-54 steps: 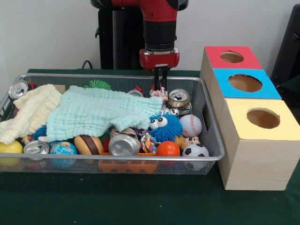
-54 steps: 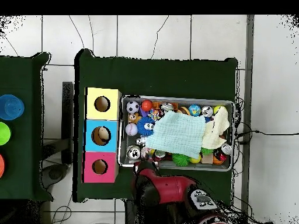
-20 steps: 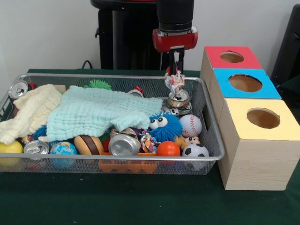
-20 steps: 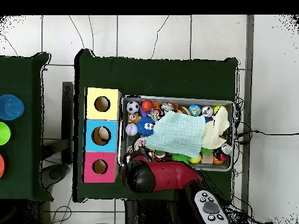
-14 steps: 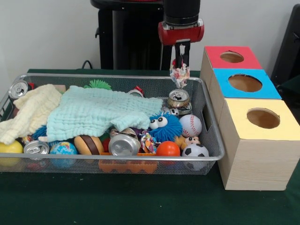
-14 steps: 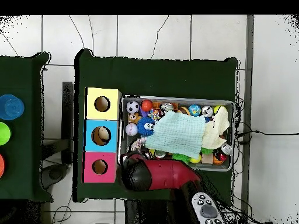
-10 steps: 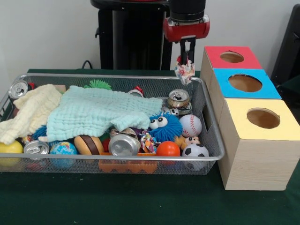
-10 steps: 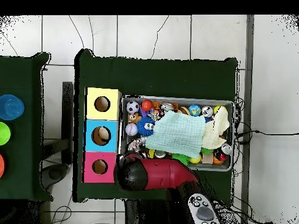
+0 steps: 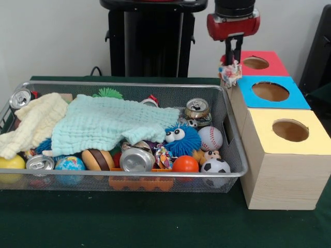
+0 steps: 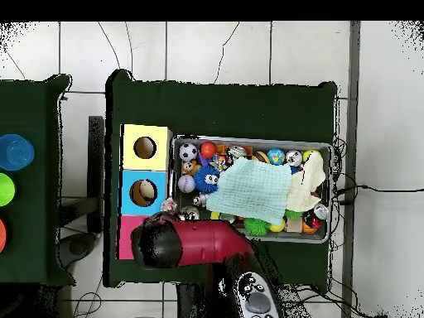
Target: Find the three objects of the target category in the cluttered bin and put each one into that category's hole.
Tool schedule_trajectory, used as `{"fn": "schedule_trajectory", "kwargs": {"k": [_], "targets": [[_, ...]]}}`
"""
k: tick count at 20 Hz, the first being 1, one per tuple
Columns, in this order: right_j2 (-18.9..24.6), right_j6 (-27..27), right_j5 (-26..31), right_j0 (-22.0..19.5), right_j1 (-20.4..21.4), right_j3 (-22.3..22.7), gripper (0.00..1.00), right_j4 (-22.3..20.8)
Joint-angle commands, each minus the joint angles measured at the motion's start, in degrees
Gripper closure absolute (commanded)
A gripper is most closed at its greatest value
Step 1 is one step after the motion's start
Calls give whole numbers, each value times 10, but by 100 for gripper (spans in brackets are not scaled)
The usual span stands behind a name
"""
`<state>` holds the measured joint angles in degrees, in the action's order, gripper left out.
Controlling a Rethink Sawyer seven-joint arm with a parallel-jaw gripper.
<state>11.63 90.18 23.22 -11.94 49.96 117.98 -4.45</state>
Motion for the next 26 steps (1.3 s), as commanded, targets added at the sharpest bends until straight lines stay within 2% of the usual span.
{"fn": "schedule_trajectory", "kwargs": {"k": [1, 9, 16, 21, 26], "targets": [[-33, 169, 72, 52, -2, -63, 100, 56], [-82, 214, 64, 123, -15, -78, 100, 103], [-95, 219, 34, 143, -22, -70, 100, 119], [-102, 226, 17, 154, -35, -81, 100, 127], [-114, 215, 20, 161, -62, -126, 100, 121]]}}
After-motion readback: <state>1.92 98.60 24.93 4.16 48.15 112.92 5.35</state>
